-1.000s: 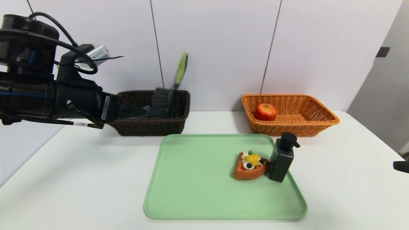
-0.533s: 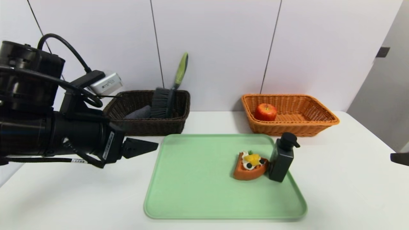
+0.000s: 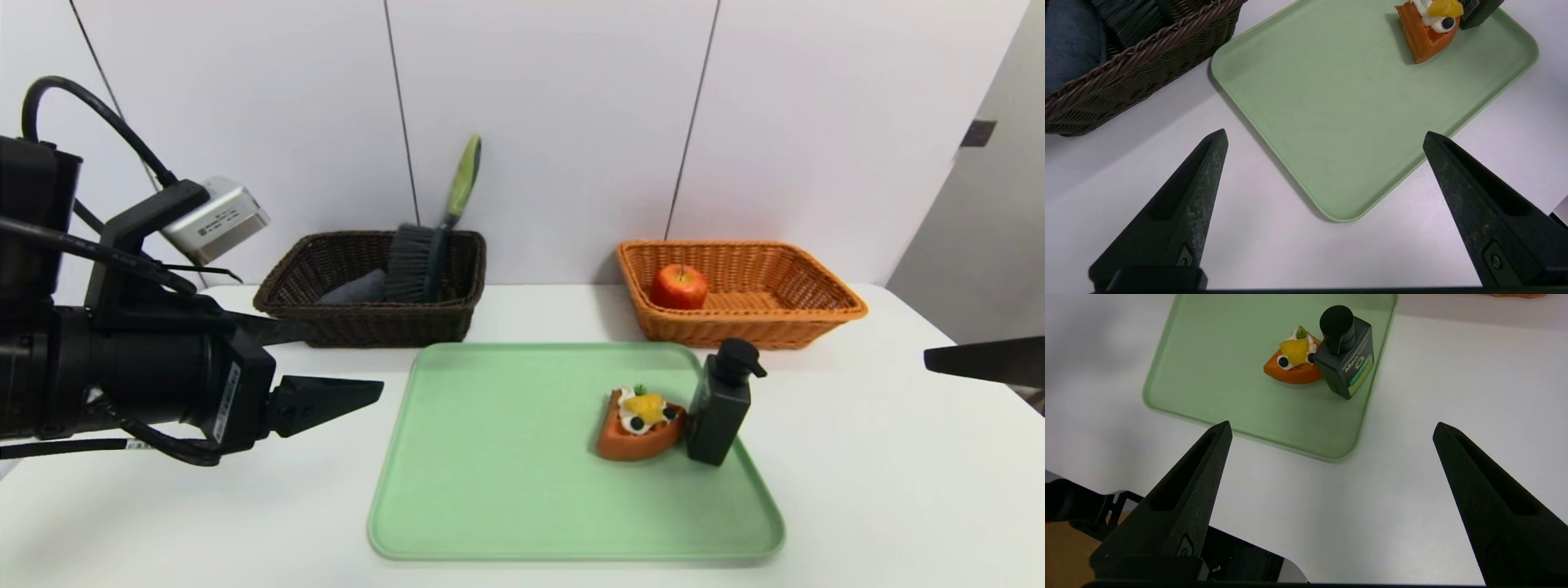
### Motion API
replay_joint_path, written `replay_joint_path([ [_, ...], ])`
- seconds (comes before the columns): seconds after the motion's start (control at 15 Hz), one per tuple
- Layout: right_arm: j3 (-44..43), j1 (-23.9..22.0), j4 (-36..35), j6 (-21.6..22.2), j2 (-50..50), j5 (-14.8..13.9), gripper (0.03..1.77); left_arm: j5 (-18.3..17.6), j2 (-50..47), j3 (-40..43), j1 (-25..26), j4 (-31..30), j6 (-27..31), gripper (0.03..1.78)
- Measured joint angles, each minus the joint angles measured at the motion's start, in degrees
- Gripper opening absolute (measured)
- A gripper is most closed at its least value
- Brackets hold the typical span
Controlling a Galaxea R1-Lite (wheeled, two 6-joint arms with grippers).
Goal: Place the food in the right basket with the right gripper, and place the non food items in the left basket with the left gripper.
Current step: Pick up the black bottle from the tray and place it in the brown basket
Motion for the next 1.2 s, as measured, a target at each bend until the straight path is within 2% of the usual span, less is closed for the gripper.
replay_joint_path([
  [0.2, -0.21, 0.06, -0.09, 0.24, 1.02, -0.30, 1.70, 0.00, -0.63, 0.87, -3.06, -0.02, -0.13, 1.69],
  [0.4, 0.41, -0.57, -0.02, 0.71, 1.02, -0.57, 1.70, 0.24, 0.91, 1.35, -9.02, -1.13, -0.33, 1.69],
  [0.8, 2.43, -4.64, -0.02, 0.66, -0.55, -0.83, 1.70, -0.02, 14.38, -3.50, -13.84, -17.32, -0.27, 1.69],
  [1.07, 2.43, -6.94, -0.02, 0.71, -1.40, -1.54, 1.70, -0.35, 25.22, -10.98, -17.03, -22.48, -0.09, 1.69],
  [1.2, 2.44, -8.37, 0.06, 0.68, -2.06, -2.06, 1.70, -0.63, 29.77, -13.45, -18.27, -26.92, 0.11, 1.69],
])
